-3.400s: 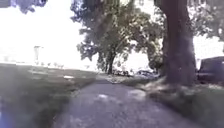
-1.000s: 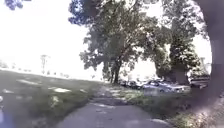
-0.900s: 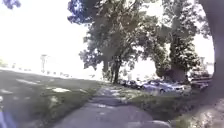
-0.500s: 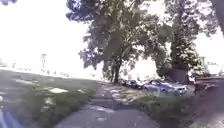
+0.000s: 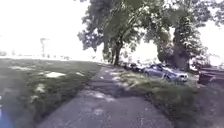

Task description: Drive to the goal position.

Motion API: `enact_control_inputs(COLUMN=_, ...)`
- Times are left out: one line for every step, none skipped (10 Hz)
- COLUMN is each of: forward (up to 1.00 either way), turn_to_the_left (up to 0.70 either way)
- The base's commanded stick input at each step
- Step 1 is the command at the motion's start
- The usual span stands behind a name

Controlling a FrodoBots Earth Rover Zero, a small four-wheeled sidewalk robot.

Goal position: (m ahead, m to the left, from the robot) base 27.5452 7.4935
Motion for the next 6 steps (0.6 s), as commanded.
enact_control_inputs(forward=0.7, turn_to_the_left=0.28)
enact_control_inputs(forward=0.7, turn_to_the_left=0.17)
enact_control_inputs(forward=0.7, turn_to_the_left=0.0)
enact_control_inputs(forward=0.7, turn_to_the_left=0.0)
enact_control_inputs(forward=0.7, turn_to_the_left=0.0)
enact_control_inputs(forward=0.7, turn_to_the_left=0.0)
